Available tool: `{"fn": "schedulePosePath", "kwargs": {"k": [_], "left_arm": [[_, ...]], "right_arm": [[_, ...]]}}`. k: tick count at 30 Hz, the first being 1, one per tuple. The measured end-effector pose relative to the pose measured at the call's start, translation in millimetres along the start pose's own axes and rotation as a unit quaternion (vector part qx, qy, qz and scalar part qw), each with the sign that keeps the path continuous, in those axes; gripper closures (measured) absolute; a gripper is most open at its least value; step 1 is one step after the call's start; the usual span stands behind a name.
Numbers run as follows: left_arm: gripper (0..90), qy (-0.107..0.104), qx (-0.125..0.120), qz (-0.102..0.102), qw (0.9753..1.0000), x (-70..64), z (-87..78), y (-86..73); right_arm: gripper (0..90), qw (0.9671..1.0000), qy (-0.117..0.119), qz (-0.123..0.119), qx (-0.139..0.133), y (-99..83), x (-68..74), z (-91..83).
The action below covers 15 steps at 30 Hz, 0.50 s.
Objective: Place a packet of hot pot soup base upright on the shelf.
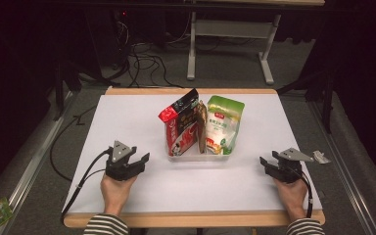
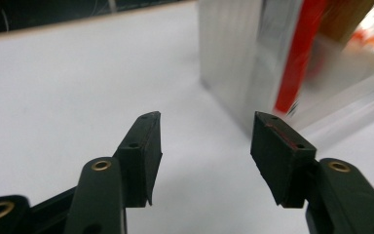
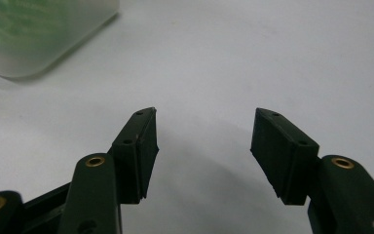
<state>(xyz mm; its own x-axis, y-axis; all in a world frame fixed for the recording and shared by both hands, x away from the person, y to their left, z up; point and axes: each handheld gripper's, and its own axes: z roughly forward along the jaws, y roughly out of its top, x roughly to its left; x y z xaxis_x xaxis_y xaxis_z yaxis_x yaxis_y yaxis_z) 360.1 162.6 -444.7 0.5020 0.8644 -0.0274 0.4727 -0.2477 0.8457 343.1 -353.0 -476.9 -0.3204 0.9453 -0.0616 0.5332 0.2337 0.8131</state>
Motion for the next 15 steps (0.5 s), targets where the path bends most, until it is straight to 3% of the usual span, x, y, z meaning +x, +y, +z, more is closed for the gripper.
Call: {"fn": "schedulePosePath", "kwargs": {"k": [6,9,11,15], "left_arm": [[41.3,0.044,0.030,-0.020,0.9984,16.5,23.7,-31.2],[40.1,0.050,0.023,-0.022,0.9982,16.7,23.3,-30.4],[38.4,0.053,0.037,-0.022,0.9976,16.8,26.4,-30.5],[37.9,0.059,0.027,-0.015,0.9978,14.7,24.7,-31.5]], "right_arm": [[43.6,1.0000,0.000,0.001,-0.001,-0.1,0.0,0.1],[43.5,1.0000,0.000,0.004,-0.002,0.0,-0.5,-0.3],[43.5,1.0000,-0.001,0.003,-0.002,0.0,-0.8,0.0],[43.5,1.0000,-0.001,0.006,-0.001,-0.1,-0.5,-0.2]]}}
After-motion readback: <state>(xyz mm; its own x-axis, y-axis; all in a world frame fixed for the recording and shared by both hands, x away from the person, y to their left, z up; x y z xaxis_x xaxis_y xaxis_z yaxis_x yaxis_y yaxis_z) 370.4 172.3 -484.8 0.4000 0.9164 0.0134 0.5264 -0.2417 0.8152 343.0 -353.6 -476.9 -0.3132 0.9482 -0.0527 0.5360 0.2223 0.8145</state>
